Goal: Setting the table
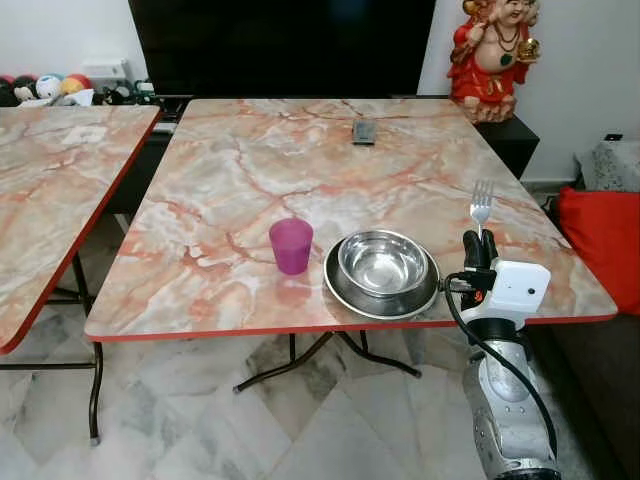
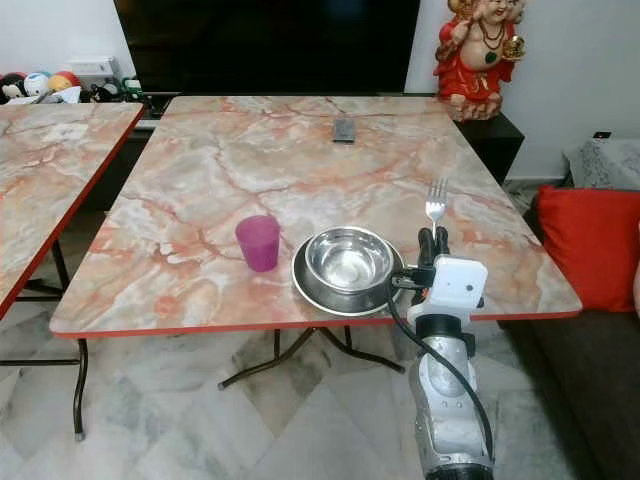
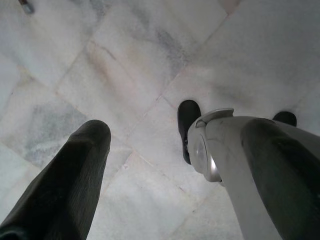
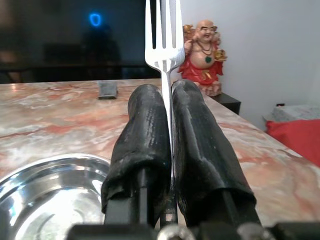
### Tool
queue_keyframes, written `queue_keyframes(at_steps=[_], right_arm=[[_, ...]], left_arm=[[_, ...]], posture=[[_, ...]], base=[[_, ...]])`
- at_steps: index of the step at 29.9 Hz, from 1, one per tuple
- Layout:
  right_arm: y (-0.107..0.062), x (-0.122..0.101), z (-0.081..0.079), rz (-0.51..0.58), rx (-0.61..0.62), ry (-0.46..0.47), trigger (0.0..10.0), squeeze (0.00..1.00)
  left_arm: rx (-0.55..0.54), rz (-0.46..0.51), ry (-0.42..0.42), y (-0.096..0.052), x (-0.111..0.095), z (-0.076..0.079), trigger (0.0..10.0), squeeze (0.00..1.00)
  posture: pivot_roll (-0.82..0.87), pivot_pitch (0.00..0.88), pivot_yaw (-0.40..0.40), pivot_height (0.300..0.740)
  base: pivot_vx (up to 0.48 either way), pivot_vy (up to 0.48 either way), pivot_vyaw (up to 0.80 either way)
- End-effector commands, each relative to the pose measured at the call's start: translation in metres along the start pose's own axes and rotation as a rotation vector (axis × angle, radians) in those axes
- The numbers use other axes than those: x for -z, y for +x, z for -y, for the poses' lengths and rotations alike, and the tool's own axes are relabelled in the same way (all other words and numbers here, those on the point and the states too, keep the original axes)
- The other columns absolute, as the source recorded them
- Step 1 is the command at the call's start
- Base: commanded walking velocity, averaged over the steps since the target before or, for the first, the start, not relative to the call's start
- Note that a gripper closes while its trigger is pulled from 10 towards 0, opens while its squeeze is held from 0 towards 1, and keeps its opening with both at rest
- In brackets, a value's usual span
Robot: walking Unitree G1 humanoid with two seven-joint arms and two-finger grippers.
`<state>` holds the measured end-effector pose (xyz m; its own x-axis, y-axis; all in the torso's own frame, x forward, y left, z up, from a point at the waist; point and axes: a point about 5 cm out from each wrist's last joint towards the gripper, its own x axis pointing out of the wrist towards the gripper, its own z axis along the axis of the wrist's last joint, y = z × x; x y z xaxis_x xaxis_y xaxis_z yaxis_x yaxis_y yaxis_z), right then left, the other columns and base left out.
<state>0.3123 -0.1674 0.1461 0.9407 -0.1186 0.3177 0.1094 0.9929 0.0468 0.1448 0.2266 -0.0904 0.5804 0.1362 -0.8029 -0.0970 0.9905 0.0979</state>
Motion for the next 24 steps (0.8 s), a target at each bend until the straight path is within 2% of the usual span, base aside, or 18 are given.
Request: queue_keyframes(at_steps=[1, 24], right_arm=[[0.0004, 0.0020, 0.0018, -0.013, 0.005, -0.007, 10.0, 0.00], [0.0074, -0.0021, 0.0071, 0.002, 0.022, -0.020, 10.0, 0.00]], left_arm=[[0.001, -0.033, 0.001, -0.0017, 0.0079, 0.0000, 10.0, 0.00], [-0.005, -0.038, -0.012, -0.0024, 0.0099, -0.0019, 10.0, 0.00]], posture=[[-0.01, 0.060, -0.020, 0.740], [-0.01, 0.065, -0.028, 0.740]], base=[[0.000, 0.000, 0.00], [0.292, 0.000, 0.00]])
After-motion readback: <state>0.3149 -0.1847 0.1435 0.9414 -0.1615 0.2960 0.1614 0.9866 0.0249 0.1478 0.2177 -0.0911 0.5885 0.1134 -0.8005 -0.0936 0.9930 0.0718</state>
